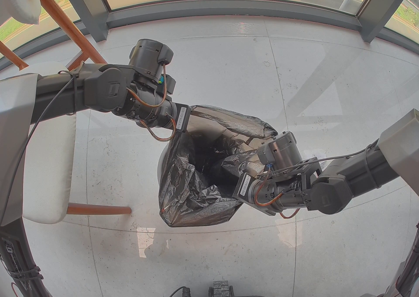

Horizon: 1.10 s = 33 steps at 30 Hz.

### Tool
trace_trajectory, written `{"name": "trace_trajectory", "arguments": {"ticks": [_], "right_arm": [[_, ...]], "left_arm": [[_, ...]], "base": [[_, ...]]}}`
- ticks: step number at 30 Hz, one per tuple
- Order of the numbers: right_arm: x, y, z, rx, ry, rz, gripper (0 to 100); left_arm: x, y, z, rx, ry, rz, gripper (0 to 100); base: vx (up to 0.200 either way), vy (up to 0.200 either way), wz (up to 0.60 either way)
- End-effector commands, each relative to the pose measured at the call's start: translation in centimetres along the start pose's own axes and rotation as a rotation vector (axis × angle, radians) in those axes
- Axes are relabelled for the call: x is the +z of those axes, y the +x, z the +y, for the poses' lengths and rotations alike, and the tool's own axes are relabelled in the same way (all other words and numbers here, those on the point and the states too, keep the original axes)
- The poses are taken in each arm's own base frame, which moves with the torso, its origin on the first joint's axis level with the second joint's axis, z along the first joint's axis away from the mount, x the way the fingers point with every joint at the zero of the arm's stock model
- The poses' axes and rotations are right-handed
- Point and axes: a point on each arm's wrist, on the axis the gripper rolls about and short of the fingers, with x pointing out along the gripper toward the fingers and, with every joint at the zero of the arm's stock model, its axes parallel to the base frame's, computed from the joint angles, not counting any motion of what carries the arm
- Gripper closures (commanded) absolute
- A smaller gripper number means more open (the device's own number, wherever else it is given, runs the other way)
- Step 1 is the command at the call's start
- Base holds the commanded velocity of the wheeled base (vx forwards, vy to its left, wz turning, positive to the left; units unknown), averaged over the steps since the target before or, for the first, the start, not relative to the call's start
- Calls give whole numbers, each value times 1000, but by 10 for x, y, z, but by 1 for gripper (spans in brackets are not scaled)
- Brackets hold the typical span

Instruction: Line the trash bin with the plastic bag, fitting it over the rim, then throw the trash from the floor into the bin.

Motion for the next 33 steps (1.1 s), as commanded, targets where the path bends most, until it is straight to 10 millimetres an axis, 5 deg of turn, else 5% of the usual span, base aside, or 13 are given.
{"name": "trace_trajectory", "arguments": {"ticks": [1,11,12,22,33], "right_arm": [[4,-14,-2,6,9,-13,100],[-1,-13,-15,-38,-3,12,100],[-1,-12,-15,-40,-2,12,0],[9,-19,-19,-51,-19,-22,0],[34,-56,-15,12,-2,-122,0]], "left_arm": [[0,1,15,27,5,2,100],[-1,0,16,35,16,18,100],[-2,-1,17,36,16,27,100],[-4,-3,20,45,12,52,100],[-4,-8,36,143,1,107,100]], "base": [[0,0,0],[0,0,0],[0,0,0],[0,0,0],[0,0,0]]}}
